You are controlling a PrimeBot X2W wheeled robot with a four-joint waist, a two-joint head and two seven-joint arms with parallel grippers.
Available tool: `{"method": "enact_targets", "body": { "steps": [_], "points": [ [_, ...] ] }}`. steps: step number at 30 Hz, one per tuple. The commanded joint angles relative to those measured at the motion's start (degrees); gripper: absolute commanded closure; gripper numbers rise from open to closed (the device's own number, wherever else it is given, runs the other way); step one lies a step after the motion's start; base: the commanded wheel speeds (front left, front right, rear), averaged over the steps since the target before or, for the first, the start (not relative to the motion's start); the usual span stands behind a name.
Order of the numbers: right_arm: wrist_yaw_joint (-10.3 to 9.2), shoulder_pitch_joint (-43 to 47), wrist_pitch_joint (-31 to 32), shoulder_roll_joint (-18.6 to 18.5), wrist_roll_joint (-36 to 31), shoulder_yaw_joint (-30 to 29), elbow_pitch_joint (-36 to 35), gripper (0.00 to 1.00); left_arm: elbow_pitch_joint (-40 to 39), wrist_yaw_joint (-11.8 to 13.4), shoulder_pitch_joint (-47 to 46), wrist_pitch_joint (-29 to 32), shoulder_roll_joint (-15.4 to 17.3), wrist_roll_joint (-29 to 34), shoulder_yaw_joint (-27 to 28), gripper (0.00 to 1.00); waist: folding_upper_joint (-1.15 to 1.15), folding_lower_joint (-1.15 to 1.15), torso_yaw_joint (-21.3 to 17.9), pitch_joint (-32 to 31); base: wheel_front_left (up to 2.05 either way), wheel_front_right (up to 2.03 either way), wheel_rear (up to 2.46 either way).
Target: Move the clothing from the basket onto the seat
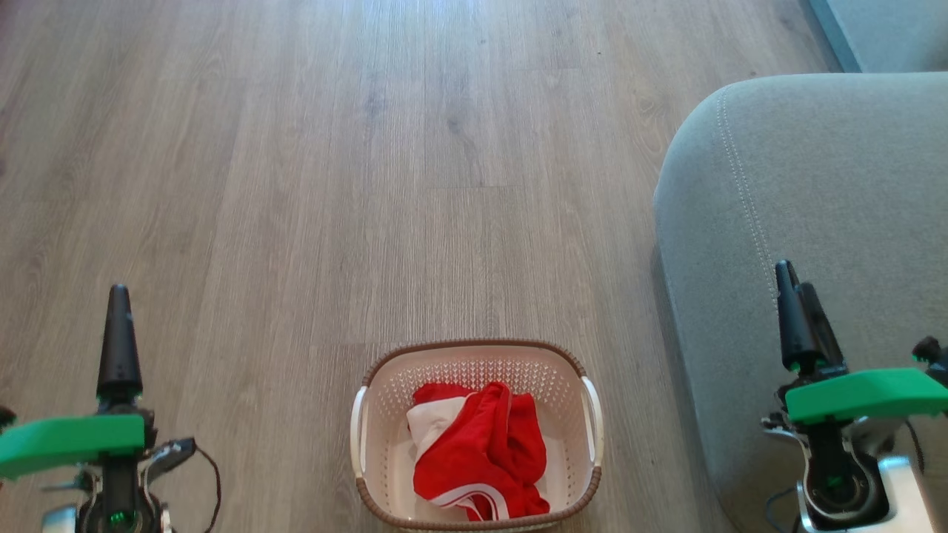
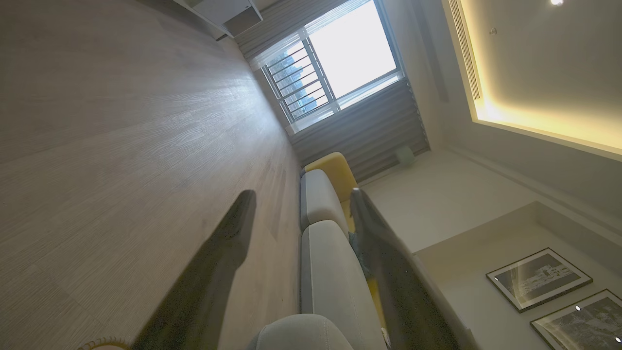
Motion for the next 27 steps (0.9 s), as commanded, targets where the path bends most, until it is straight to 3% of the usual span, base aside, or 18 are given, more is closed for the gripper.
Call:
{"method": "enact_targets", "body": {
  "steps": [1,13,27],
  "points": [
    [0.00,-3.67,-0.56,-0.50,-0.89,0.70,-2.66,0.00,-2.37,-0.04,-3.71,-0.49,0.57,0.62,1.35,0.00,0.00,0.00,0.00,0.00,0.00,0.00,0.00],
    [0.00,-4.22,-2.60,-0.54,-12.30,2.97,-4.28,0.00,-11.41,4.61,-3.40,-2.51,0.63,13.70,-2.87,0.00,0.00,0.00,0.38,0.18,0.00,0.00,0.00],
    [0.00,-3.40,-4.96,-0.57,-24.15,4.31,-1.17,0.00,-16.30,9.08,-1.91,-4.85,0.70,36.93,-15.91,0.00,0.00,0.00,0.35,0.36,0.00,0.00,0.00]
  ]
}}
